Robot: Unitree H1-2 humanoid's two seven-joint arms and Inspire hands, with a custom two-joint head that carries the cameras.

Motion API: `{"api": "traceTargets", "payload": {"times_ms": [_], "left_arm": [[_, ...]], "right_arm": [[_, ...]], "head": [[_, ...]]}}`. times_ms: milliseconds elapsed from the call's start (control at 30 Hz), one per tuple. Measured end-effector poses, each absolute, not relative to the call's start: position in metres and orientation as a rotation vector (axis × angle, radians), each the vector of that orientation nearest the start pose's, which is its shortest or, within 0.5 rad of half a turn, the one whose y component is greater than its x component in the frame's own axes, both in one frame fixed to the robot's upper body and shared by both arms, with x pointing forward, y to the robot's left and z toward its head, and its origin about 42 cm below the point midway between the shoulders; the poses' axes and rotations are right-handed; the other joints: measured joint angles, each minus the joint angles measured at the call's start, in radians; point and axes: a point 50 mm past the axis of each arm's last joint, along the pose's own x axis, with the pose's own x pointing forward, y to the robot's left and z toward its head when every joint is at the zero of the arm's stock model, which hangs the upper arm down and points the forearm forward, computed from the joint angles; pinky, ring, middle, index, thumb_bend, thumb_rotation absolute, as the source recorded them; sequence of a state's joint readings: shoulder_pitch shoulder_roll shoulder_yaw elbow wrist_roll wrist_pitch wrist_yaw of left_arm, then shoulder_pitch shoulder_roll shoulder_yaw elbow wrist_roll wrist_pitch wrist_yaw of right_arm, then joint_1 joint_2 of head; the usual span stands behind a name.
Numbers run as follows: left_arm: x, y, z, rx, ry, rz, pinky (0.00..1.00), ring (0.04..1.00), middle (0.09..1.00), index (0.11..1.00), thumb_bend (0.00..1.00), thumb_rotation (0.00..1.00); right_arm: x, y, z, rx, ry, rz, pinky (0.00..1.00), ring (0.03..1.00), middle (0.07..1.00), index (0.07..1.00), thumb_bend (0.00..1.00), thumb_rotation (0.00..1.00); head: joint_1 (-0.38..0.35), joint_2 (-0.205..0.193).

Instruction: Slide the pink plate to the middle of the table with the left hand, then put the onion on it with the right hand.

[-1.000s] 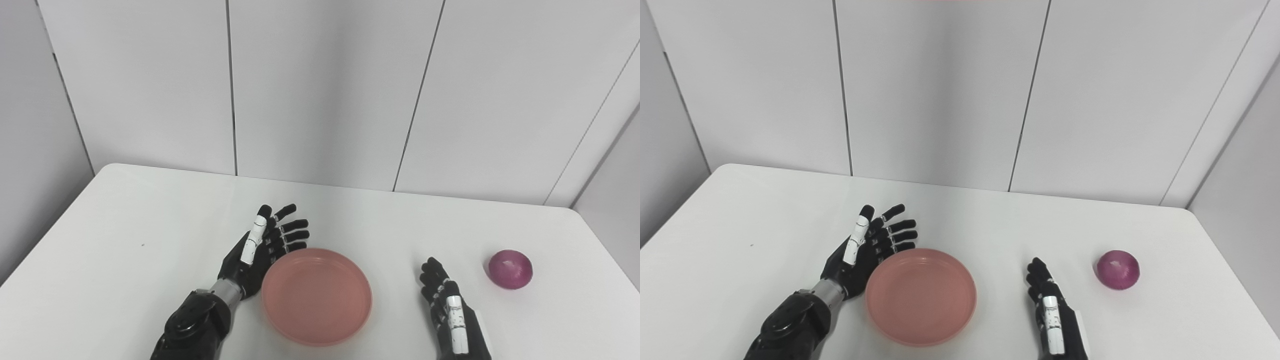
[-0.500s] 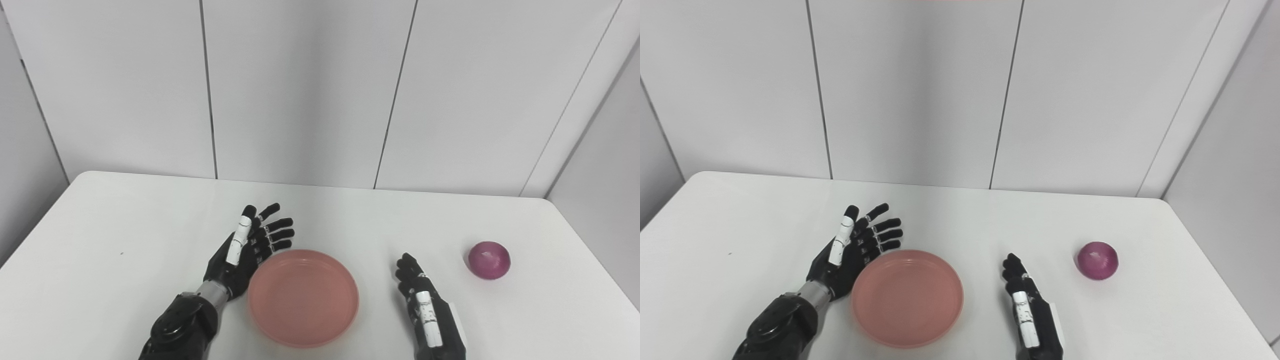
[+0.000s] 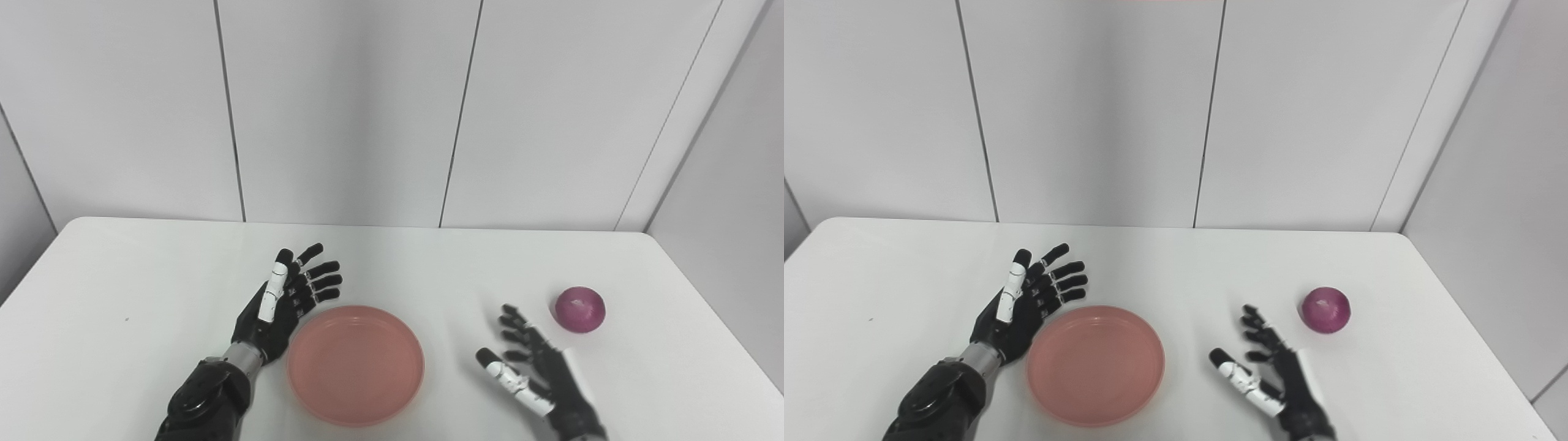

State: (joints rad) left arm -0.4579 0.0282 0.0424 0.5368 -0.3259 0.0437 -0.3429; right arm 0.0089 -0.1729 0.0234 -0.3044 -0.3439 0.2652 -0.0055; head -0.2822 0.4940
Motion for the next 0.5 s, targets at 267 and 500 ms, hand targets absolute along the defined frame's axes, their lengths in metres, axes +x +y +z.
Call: {"api": "traceTargets", "payload": {"times_ms": [267,500], "left_arm": [[0.422,0.177,0.107,-0.315,0.092,-0.394,0.76,0.762,0.763,0.877,0.77,0.88],[0.424,0.179,0.105,-0.318,0.084,-0.398,0.77,0.767,0.765,0.883,0.77,0.88]], "right_arm": [[0.286,-0.277,0.190,-0.709,-0.097,-0.114,0.68,0.826,0.877,0.881,0.91,0.54],[0.299,-0.297,0.221,-0.967,-0.181,-0.159,0.67,0.819,0.856,0.847,0.93,0.47]], "head": [[-0.020,-0.008],[-0.045,-0.009]]}}
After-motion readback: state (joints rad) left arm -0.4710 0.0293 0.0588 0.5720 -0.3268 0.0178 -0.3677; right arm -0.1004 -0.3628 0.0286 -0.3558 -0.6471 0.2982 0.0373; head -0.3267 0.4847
